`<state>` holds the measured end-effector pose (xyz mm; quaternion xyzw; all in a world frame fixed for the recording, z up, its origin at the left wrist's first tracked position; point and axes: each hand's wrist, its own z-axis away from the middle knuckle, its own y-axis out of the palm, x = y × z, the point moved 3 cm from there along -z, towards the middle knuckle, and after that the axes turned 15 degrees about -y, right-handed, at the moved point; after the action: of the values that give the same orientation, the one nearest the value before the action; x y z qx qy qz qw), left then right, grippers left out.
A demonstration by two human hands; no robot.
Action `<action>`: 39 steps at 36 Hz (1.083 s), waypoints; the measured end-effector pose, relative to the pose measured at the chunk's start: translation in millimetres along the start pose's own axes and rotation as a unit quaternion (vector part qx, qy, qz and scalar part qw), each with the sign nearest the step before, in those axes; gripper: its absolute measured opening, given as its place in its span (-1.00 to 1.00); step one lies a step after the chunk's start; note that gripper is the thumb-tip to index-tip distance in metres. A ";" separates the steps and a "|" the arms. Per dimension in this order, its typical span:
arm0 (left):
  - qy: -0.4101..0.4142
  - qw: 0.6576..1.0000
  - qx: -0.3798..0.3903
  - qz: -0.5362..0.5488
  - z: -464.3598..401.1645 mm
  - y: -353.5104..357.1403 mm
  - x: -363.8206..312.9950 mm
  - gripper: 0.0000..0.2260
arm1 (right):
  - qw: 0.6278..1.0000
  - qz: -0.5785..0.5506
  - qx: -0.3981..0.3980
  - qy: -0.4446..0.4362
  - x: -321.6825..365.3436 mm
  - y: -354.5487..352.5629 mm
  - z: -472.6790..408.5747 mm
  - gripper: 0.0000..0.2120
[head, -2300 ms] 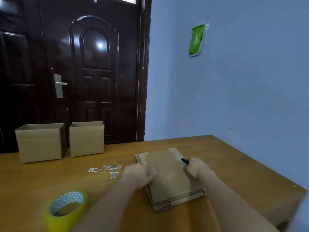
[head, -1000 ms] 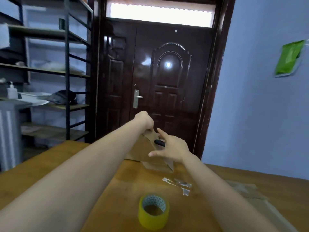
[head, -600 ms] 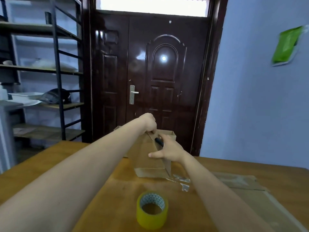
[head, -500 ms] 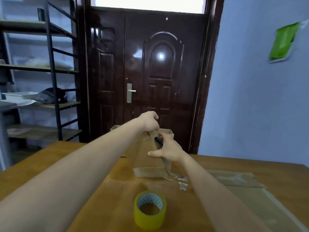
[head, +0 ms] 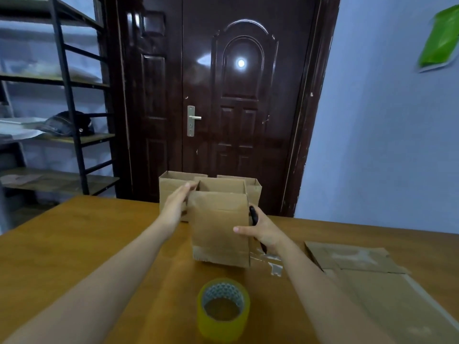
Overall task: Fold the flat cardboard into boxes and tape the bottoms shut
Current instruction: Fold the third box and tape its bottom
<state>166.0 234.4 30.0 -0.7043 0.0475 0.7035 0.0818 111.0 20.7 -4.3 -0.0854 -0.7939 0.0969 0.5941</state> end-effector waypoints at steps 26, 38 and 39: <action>0.125 0.988 -0.088 -0.030 -24.6 21.6 63.9 -0.67 | 0.953 -0.044 -0.253 -0.160 -8.6 6.4 -5.3 -0.55; 0.157 0.983 -0.065 0.071 -36.9 21.7 75.0 -0.66 | 0.938 -0.005 -0.276 -0.211 -18.6 6.1 -20.3 -0.68; 0.156 0.983 -0.057 0.080 -36.0 22.0 73.8 -0.69 | 0.938 -0.007 -0.274 -0.212 -19.1 5.2 -21.9 -0.68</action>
<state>197.7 209.8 -44.9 -0.8030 0.0758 0.5907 -0.0229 137.4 22.1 -17.3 -0.2169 -0.8978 -0.1123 0.3666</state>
